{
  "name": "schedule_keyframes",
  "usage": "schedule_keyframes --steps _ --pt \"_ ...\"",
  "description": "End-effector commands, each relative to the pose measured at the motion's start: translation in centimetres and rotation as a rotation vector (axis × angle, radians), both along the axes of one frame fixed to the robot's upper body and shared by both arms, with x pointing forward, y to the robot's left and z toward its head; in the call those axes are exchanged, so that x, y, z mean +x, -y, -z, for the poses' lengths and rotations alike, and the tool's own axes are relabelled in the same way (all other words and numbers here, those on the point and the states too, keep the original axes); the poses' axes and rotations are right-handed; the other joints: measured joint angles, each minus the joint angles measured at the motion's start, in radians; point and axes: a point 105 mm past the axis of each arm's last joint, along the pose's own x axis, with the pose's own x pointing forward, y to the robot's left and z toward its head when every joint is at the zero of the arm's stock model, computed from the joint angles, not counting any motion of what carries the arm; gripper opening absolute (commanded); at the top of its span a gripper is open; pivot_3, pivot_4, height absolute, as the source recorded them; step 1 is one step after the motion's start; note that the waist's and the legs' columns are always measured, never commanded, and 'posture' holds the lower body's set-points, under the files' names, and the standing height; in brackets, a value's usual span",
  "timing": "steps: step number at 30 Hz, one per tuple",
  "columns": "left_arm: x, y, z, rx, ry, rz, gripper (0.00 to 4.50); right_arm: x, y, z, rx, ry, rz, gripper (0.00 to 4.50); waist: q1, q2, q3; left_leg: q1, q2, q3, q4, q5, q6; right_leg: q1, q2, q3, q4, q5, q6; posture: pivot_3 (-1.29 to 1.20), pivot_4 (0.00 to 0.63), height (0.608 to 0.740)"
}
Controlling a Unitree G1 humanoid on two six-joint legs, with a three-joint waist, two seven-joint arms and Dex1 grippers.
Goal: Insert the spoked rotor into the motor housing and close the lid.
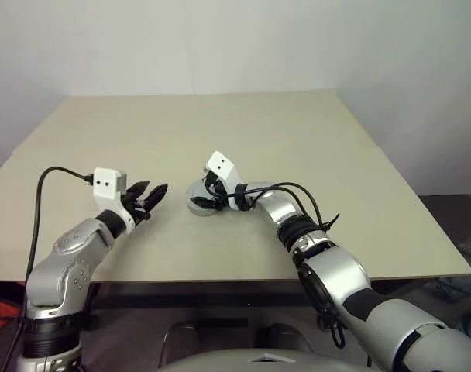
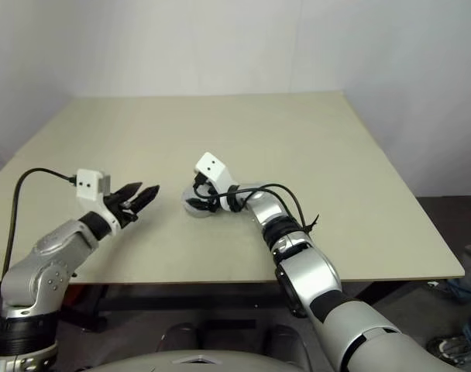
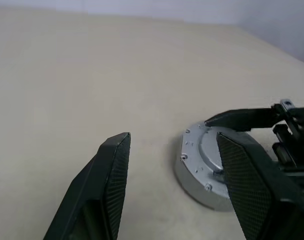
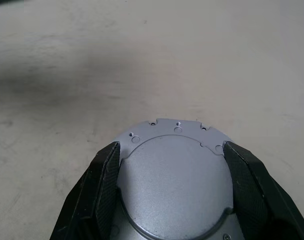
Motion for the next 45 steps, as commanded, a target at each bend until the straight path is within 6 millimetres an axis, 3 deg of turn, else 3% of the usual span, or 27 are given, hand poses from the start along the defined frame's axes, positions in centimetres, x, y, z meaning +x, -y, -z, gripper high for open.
schedule_keyframes --steps 1,6,11,12,17,25,37,45 --pt "0.9 1.3 -1.6 -0.133 0.002 0.032 2.89 -1.1 1.5 3.8 -0.14 -0.092 -0.004 3.15 -0.001 0.0 0.0 0.0 -0.001 0.0 0.0 0.0 0.0 0.0 0.0 0.0 0.0 0.0 0.0 0.0 0.0 0.74" --pt "2.3 3.6 -2.5 -0.26 -0.022 0.084 1.77 -1.1 1.7 3.9 -0.144 -0.085 0.004 3.15 0.0 -0.001 -0.001 -0.001 -0.005 0.0 -0.001 -0.001 0.002 -0.001 0.0 0.001 0.0 0.0 0.0 0.0 0.0 0.74" --pt "3.8 4.2 -2.0 -0.328 -0.078 0.061 0.11 -0.9 1.9 3.7 -0.14 -0.078 0.018 3.15 -0.001 -0.001 -0.001 -0.001 -0.005 0.0 -0.001 -0.001 0.002 0.0 0.0 0.002 -0.002 0.0 0.0 0.0 0.0 0.74" --pt "4.0 4.2 -1.8 -0.341 -0.092 0.051 0.05 -0.8 2.0 3.7 -0.14 -0.077 0.02 3.15 -0.001 -0.001 -0.001 -0.001 -0.005 0.0 -0.001 -0.001 0.002 0.0 0.0 0.002 -0.003 0.0 0.001 0.0 0.0 0.74" --pt "4.8 3.7 0.3 -0.323 -0.211 -0.027 0.05 -0.7 2.1 3.6 -0.138 -0.073 0.03 3.15 -0.001 -0.001 -0.001 -0.001 -0.005 0.001 -0.002 -0.001 0.002 -0.001 0.0 0.002 -0.003 -0.001 0.002 0.0 0.0 0.74" --pt "4.4 3.0 3.6 -0.27 -0.41 -0.108 0.05 -0.5 2.0 3.4 -0.131 -0.066 0.038 3.15 -0.001 -0.001 -0.001 -0.001 -0.005 0.0 -0.002 -0.001 0.002 -0.001 0.0 0.002 -0.005 -0.001 0.003 0.0 0.0 0.74" --pt "3.3 3.4 3.9 -0.37 -0.52 -0.074 0.05 -0.3 2.0 2.9 -0.115 -0.06 0.048 3.15 -0.001 -0.001 -0.001 0.001 -0.006 0.001 -0.015 -0.001 0.002 0.001 0.0 0.001 -0.016 -0.001 0.004 0.0 0.0 0.74" --pt "2.9 3.6 3.8 -0.383 -0.536 -0.057 0.05 -0.4 1.5 0.6 -0.027 -0.128 0.008 3.15 0.001 -0.002 -0.001 -0.003 -0.005 0.0 -0.016 -0.001 0.003 0.001 0.0 0.001 -0.018 -0.001 0.004 0.0 0.0 0.74"
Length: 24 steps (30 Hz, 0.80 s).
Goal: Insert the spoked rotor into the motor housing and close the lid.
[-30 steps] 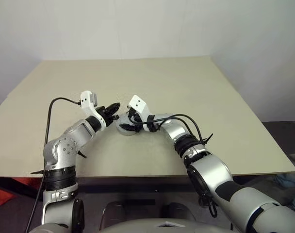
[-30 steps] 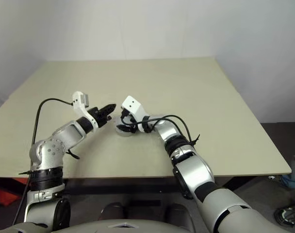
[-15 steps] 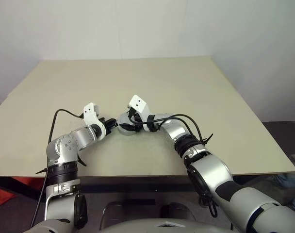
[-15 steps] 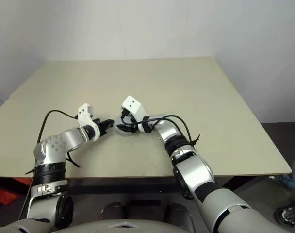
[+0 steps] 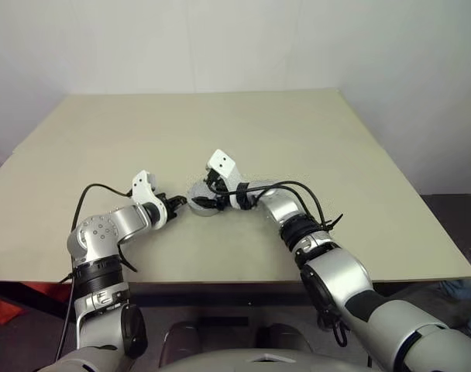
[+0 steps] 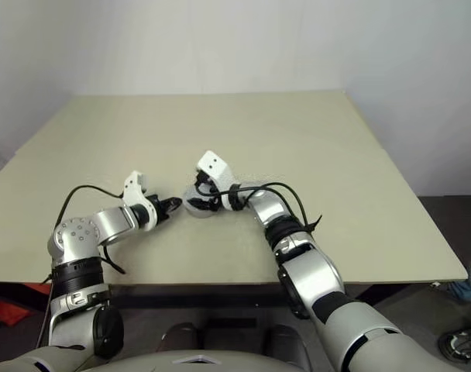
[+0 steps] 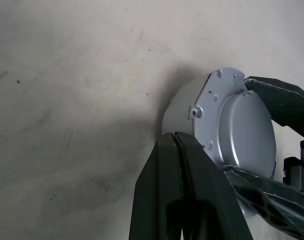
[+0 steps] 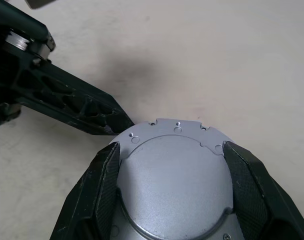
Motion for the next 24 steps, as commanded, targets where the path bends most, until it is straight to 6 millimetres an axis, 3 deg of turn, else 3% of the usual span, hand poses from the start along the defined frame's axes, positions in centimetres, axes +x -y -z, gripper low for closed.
schedule_keyframes --steps 1,8,14,20,24 --pt "0.2 0.8 -1.7 -0.03 0.06 0.03 0.05 -0.3 1.1 0.9 -0.034 -0.071 0.01 3.15 0.0 0.0 0.0 -0.001 0.0 0.0 0.0 0.0 0.0 0.0 0.0 0.0 0.0 0.0 0.0 0.0 0.0 0.74" --pt "0.0 1.1 -1.8 -0.061 0.056 0.047 0.05 -0.6 0.8 0.2 -0.024 -0.07 -0.001 3.15 0.001 -0.001 0.0 -0.009 0.0 0.0 -0.002 -0.001 0.002 -0.007 0.0 0.0 0.001 0.003 -0.004 0.0 0.0 0.74" --pt "-0.3 2.2 -4.1 -0.153 0.152 0.112 0.05 -0.7 0.9 0.3 -0.029 -0.071 0.006 3.15 0.007 -0.002 0.001 -0.01 0.0 0.0 -0.002 -0.001 0.002 -0.008 0.0 0.0 0.0 0.002 -0.004 0.0 0.0 0.74" --pt "0.3 0.9 -6.3 -0.185 0.286 0.049 0.05 -0.8 0.8 0.6 -0.03 -0.074 0.01 3.15 0.003 -0.002 0.001 -0.009 0.0 0.0 -0.002 -0.001 0.002 -0.008 0.0 0.0 0.001 0.001 -0.001 0.0 0.0 0.74" --pt "0.4 1.2 -6.9 -0.224 0.309 0.058 0.05 -0.9 0.8 0.6 -0.028 -0.075 0.01 3.15 0.001 -0.002 0.001 -0.009 0.0 0.0 -0.002 -0.001 0.002 -0.008 0.0 0.0 0.001 0.0 0.0 0.0 0.0 0.74"
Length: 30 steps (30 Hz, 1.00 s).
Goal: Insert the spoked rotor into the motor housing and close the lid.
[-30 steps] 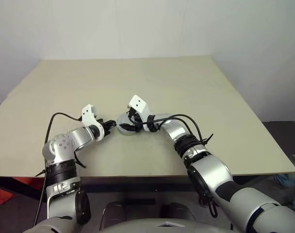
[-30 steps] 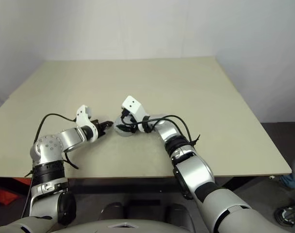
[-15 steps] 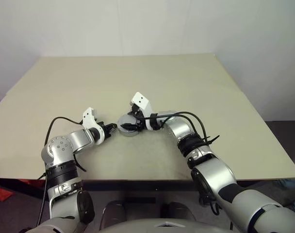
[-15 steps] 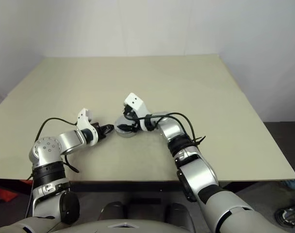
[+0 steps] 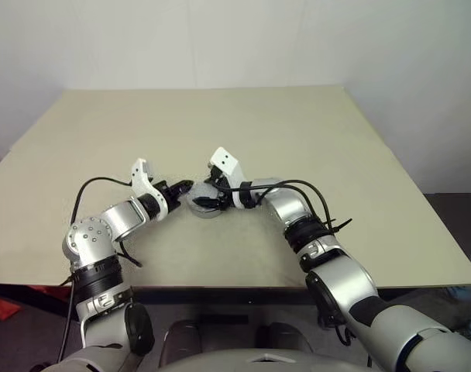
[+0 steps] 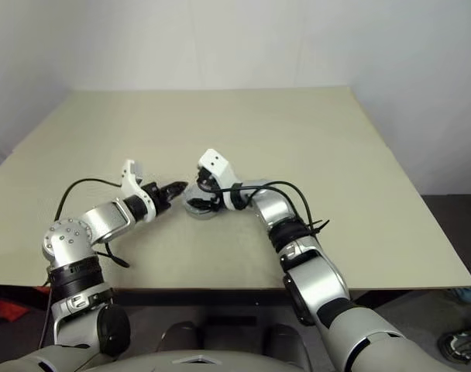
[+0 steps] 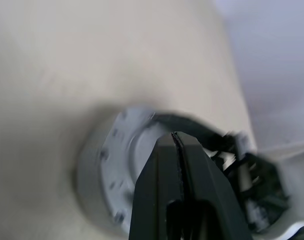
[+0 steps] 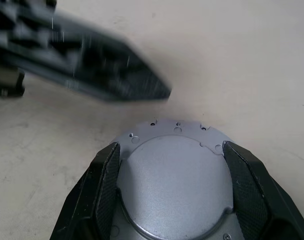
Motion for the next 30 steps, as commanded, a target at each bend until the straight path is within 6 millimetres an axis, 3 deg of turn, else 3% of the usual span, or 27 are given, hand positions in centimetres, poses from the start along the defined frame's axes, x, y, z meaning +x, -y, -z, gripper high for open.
schedule_keyframes --steps 1,5,11,19,23,30 --pt "0.3 0.3 -1.2 -0.012 0.041 0.017 0.05 -0.2 0.5 1.4 -0.032 -0.042 0.022 3.15 -0.001 0.0 0.0 0.0 0.0 0.0 0.0 0.0 0.0 0.0 0.0 0.0 0.0 0.002 -0.004 0.0 0.0 0.74" --pt "0.5 0.4 2.2 0.046 -0.144 0.006 0.05 0.0 0.6 1.3 -0.028 -0.037 0.032 3.15 -0.001 0.0 0.0 0.0 0.0 0.0 0.0 0.0 0.0 0.0 0.0 0.0 0.0 -0.001 0.001 0.0 0.0 0.74" --pt "0.4 0.1 3.4 0.052 -0.219 -0.008 0.05 0.1 0.8 1.3 -0.026 -0.038 0.044 3.15 0.0 -0.001 0.0 0.0 0.0 0.0 0.0 0.0 0.0 0.001 0.0 0.0 0.0 -0.001 0.001 0.0 0.0 0.74" --pt "0.1 0.1 3.5 0.052 -0.228 -0.006 0.05 0.2 0.9 0.9 -0.003 -0.05 0.043 3.15 0.0 -0.001 0.0 0.001 0.0 0.0 0.0 0.0 0.0 0.002 0.0 0.0 0.0 0.001 -0.002 0.0 0.0 0.74" --pt "0.0 -0.2 3.5 0.053 -0.226 -0.011 0.0 -0.3 0.5 0.6 0.022 -0.053 0.004 4.42 0.001 -0.001 0.0 0.001 0.0 0.0 0.0 0.0 0.0 0.002 0.0 0.0 0.0 0.002 -0.003 0.0 0.0 0.74" --pt "0.0 -0.1 3.2 0.042 -0.218 0.002 0.0 -0.9 0.1 0.1 0.043 -0.026 -0.036 4.47 0.0 -0.001 0.0 0.001 0.0 0.0 0.0 0.0 0.0 0.002 0.0 0.0 0.0 0.002 -0.003 0.0 0.0 0.74"
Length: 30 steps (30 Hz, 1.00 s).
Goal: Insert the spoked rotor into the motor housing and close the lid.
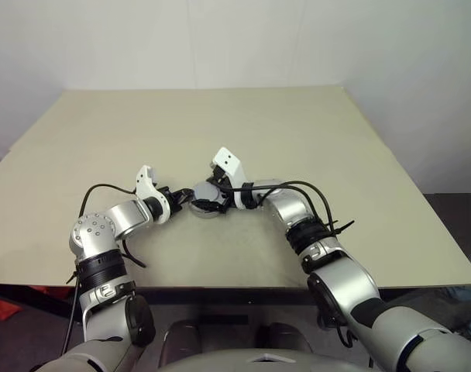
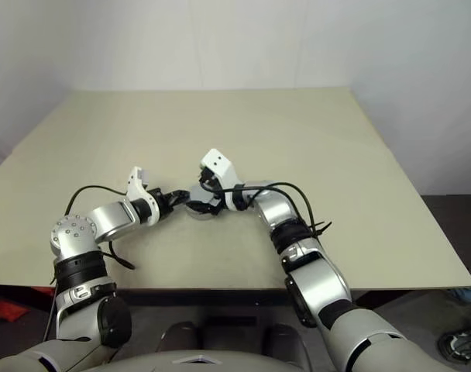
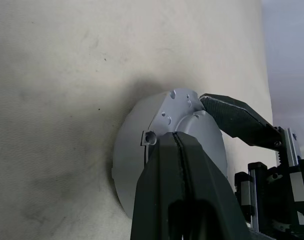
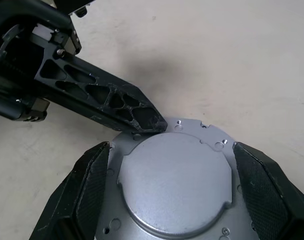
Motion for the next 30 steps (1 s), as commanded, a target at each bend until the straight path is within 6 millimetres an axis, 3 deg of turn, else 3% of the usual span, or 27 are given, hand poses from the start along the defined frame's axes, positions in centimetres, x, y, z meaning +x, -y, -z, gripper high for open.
schedule_keyframes --steps 1,8,18,26,30 --pt "-0.1 -0.1 -0.1 0.005 0.0 0.007 0.0 -0.8 -0.3 -0.1 0.031 -0.023 -0.038 4.47 0.0 0.0 0.0 0.0 0.0 0.0 0.0 0.0 0.0 0.0 0.0 0.0 0.0 0.0 0.0 0.0 0.0 0.74" --pt "-0.1 0.3 -0.4 -0.007 0.007 0.028 0.0 -1.2 -0.5 -2.3 0.145 -0.053 -0.074 4.47 0.0 0.0 0.0 -0.002 0.0 0.0 0.0 0.0 0.0 -0.001 0.0 0.0 -0.001 0.0 0.0 0.0 0.0 0.74" --pt "-0.1 0.9 -0.6 -0.022 0.017 0.059 0.0 1.5 1.4 -4.4 0.214 -0.13 0.109 4.47 0.003 0.0 0.0 -0.006 0.0 0.0 0.002 0.0 0.0 -0.004 0.0 0.0 0.0 -0.001 0.001 0.0 0.0 0.74" --pt "-0.1 0.8 -0.6 -0.025 0.02 0.062 0.0 2.3 2.6 -3.8 0.176 -0.182 0.195 4.47 0.006 -0.001 0.0 -0.006 0.0 0.0 0.002 0.0 0.0 -0.004 0.0 0.0 0.0 -0.001 0.001 0.0 0.0 0.74" --pt "-0.2 0.8 -0.7 -0.023 0.022 0.062 0.0 2.6 5.4 -3.0 0.164 -0.409 0.299 4.47 0.011 -0.001 0.0 -0.006 -0.001 0.0 0.003 0.0 0.0 -0.004 0.0 0.0 0.0 -0.001 0.001 0.0 0.0 0.74"
